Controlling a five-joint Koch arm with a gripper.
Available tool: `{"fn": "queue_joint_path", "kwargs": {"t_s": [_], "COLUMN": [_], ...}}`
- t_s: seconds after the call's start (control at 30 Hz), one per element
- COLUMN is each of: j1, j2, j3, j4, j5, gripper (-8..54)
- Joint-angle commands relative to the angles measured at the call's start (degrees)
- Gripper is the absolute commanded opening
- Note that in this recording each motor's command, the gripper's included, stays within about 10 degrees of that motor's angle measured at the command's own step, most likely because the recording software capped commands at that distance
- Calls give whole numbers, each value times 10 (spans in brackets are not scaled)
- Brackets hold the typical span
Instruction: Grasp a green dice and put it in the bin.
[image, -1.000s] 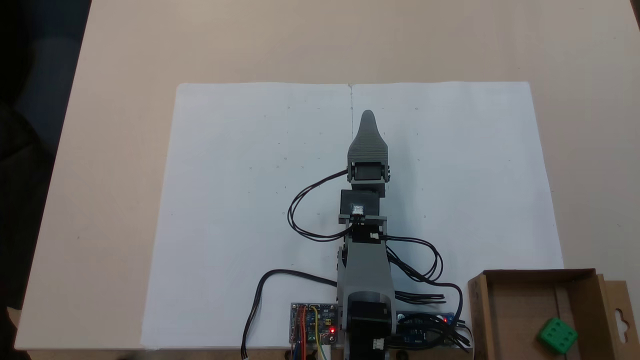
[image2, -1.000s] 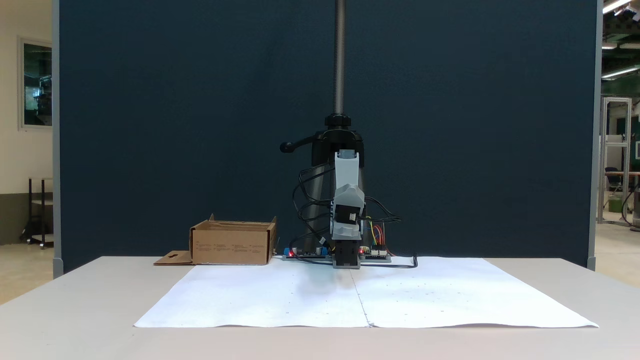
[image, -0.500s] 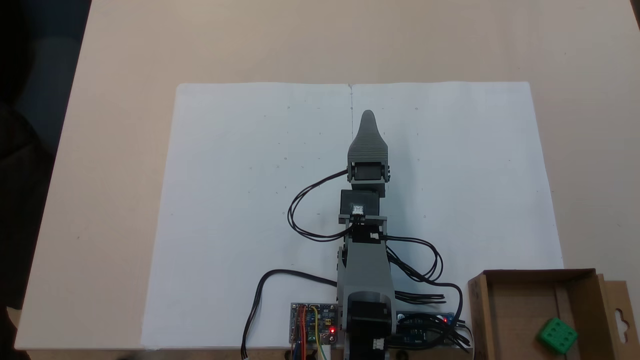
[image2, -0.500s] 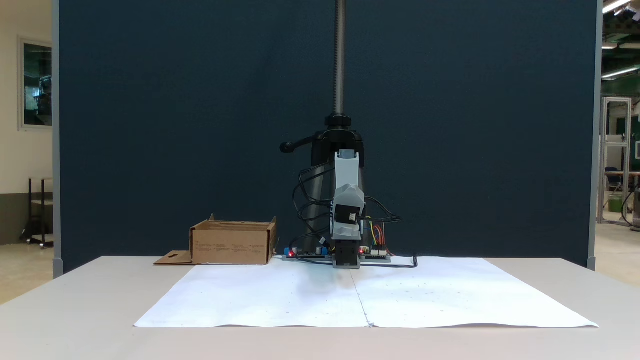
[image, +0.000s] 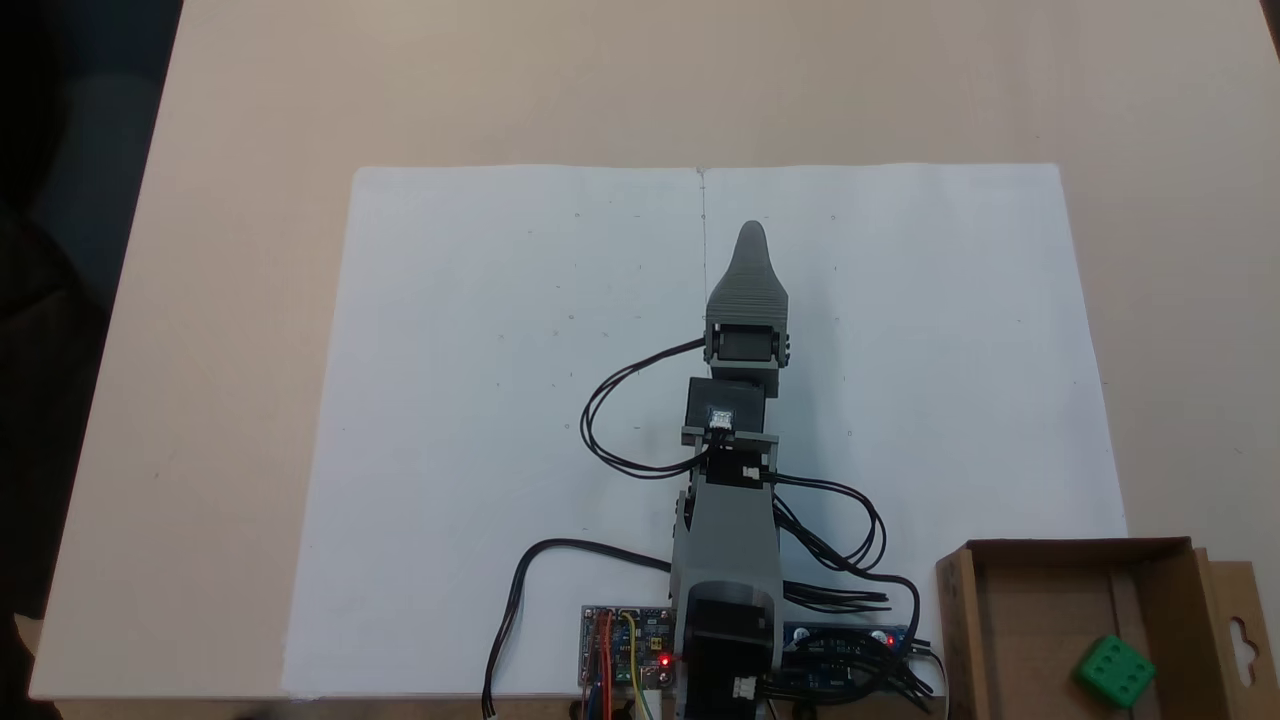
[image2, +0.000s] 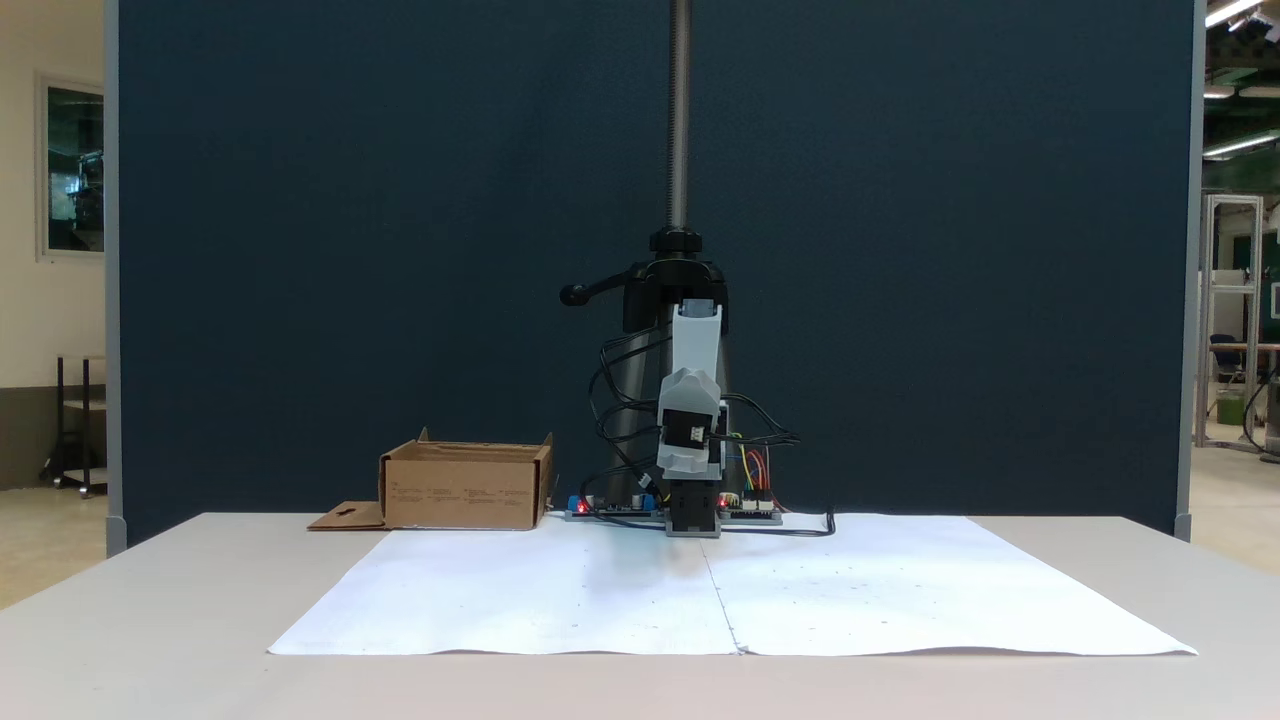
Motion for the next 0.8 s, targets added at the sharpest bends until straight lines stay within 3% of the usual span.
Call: {"fn": "queue_joint_path", "kwargs": {"t_s": [0.0, 0.77], "j1": [10, -33], "j2": [62, 63], "j3": [42, 42], "j4": [-64, -65], "j5": [24, 25], "gripper": [439, 439]}}
